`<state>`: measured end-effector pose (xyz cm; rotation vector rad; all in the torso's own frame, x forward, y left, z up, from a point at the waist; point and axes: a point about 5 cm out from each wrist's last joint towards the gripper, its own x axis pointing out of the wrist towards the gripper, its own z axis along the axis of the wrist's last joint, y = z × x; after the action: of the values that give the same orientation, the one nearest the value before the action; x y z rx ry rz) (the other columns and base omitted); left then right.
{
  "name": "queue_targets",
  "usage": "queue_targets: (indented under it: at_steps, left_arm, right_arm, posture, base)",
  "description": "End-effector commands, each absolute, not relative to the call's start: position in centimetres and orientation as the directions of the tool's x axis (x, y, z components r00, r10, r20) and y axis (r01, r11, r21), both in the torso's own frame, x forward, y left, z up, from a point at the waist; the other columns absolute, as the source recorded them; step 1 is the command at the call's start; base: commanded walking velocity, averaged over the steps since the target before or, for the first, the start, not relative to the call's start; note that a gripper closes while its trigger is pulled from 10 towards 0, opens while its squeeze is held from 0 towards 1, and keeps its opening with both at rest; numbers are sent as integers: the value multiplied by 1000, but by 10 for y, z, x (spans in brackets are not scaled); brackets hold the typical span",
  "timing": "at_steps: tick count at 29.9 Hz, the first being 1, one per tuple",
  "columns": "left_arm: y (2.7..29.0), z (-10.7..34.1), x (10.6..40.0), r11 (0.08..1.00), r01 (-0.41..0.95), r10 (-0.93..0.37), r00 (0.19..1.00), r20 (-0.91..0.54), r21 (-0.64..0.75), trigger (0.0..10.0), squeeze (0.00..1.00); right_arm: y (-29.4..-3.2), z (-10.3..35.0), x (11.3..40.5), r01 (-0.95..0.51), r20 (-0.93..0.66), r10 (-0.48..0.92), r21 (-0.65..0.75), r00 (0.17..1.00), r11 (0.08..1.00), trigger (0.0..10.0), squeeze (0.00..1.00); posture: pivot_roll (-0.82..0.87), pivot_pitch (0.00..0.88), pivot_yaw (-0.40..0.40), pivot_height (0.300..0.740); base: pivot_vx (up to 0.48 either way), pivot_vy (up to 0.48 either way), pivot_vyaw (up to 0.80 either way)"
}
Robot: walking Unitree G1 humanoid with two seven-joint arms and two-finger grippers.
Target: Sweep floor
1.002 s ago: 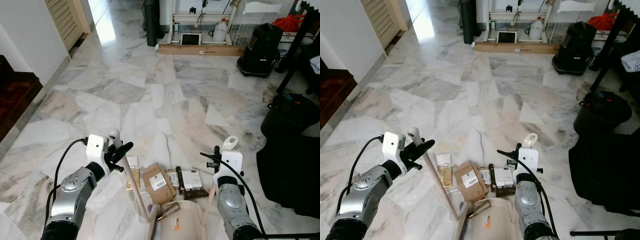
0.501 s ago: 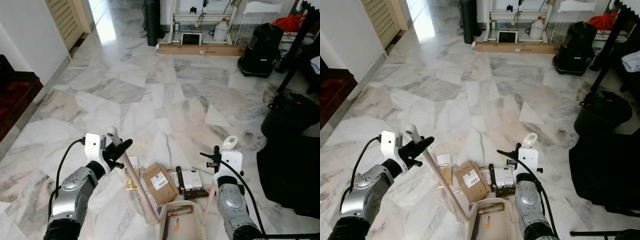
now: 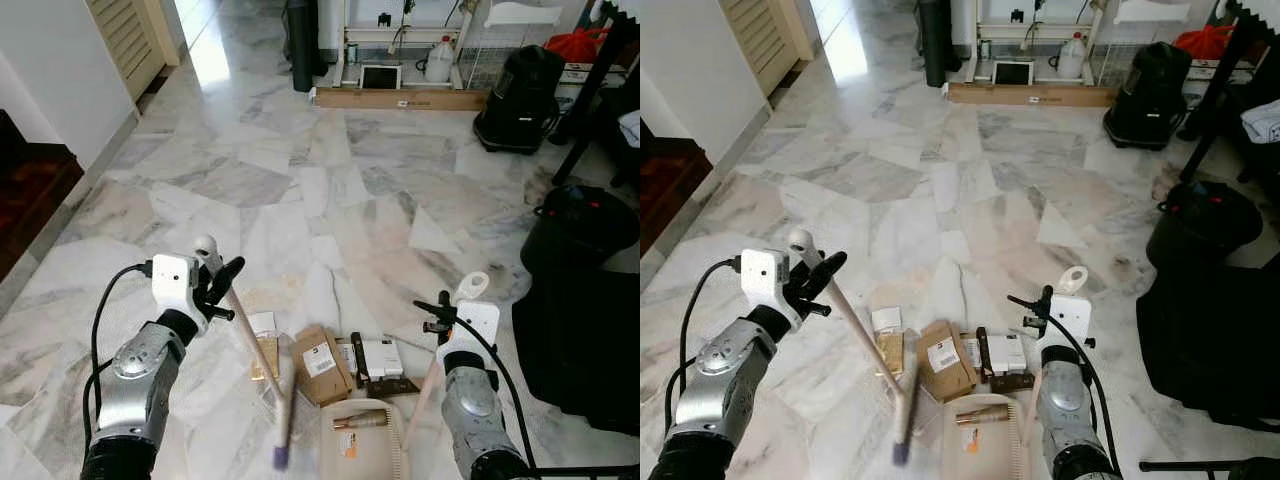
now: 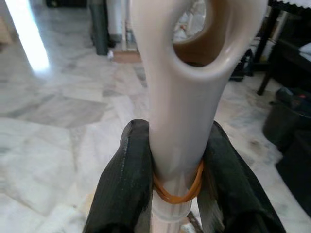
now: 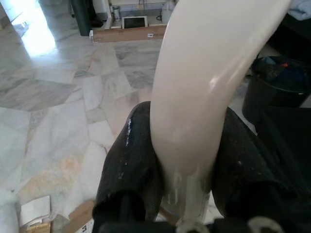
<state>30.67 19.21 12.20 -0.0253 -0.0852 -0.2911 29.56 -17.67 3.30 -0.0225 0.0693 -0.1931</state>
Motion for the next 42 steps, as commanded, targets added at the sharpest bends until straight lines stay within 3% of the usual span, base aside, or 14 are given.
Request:
queue_targets:
  at_steps: [1, 13, 26, 30, 42]
  left_arm:
    - [192, 137, 306, 960, 278, -281, 947, 157, 37, 10000, 0]
    - [176, 132, 304, 951, 275, -297, 939, 171, 142, 10000, 0]
    - [174, 127, 302, 955, 251, -277, 945, 174, 158, 10000, 0]
    - [166, 130, 297, 944, 232, -283, 935, 212, 234, 10000, 0]
    - [160, 135, 294, 969, 176, -220, 935, 280, 173, 10000, 0]
  right_arm:
    - [-173, 19, 285, 195, -133, -192, 15, 972, 981, 10000, 0]
    - [-181, 43, 280, 167, 29, -169, 72, 985, 983, 10000, 0]
    - [-190, 56, 262, 156, 77, -160, 61, 984, 986, 10000, 0]
    - [-192, 71, 266, 173, 112, -177, 42, 978, 984, 10000, 0]
    - [-187, 95, 273, 164, 182, -181, 101, 967, 981, 10000, 0]
  posture:
    - [45, 76, 71, 740]
    - [33, 60, 75, 740]
    - [30, 70, 80, 740]
    - [31, 56, 77, 740]
    - [34, 0, 49, 740]
  base:
    - [0, 0, 0]
    - [0, 0, 0]
    - [0, 0, 0]
    - [0, 0, 0]
    - [0, 0, 0]
